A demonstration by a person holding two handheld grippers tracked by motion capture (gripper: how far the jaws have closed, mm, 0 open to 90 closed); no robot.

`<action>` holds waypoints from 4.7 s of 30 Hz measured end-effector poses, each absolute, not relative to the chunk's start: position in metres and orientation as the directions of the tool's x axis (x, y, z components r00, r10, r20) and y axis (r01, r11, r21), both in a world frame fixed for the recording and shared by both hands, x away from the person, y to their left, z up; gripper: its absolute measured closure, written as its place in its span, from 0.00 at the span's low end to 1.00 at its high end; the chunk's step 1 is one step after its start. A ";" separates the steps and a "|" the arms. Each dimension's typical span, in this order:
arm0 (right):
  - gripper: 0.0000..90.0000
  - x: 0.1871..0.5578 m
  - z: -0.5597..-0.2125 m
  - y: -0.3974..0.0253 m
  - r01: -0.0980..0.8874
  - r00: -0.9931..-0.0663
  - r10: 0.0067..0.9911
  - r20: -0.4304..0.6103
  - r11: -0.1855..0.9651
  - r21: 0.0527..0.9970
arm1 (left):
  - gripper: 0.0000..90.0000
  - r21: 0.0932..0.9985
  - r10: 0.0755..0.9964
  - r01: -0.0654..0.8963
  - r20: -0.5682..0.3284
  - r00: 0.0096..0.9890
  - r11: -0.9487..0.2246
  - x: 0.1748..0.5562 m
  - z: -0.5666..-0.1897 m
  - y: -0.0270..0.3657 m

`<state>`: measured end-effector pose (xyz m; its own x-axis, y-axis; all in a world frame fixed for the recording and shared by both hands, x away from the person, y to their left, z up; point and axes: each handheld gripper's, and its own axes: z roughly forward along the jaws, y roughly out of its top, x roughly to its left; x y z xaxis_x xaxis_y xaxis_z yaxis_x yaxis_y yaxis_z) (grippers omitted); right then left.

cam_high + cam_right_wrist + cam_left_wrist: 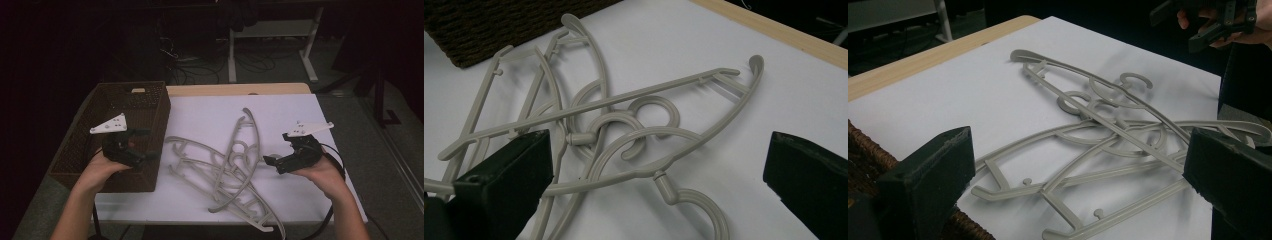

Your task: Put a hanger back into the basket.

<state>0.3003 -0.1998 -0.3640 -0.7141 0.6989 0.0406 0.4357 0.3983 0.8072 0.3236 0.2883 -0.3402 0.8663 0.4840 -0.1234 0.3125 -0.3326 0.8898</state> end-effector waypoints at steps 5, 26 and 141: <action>0.00 0.302 -0.366 -0.199 0.458 -0.695 0.717 0.040 0.400 0.794 | 0.00 0.888 0.485 0.317 -0.127 0.865 -0.332 0.324 -0.340 0.287; 0.20 0.346 -0.386 -0.170 0.607 -0.561 0.825 0.067 0.355 0.711 | 0.00 0.888 0.473 0.318 -0.135 0.871 -0.332 0.323 -0.340 0.283; 0.77 0.338 -0.442 -0.153 0.724 -0.628 0.755 0.188 0.478 0.497 | 0.00 0.887 0.474 0.318 -0.134 0.870 -0.333 0.321 -0.340 0.283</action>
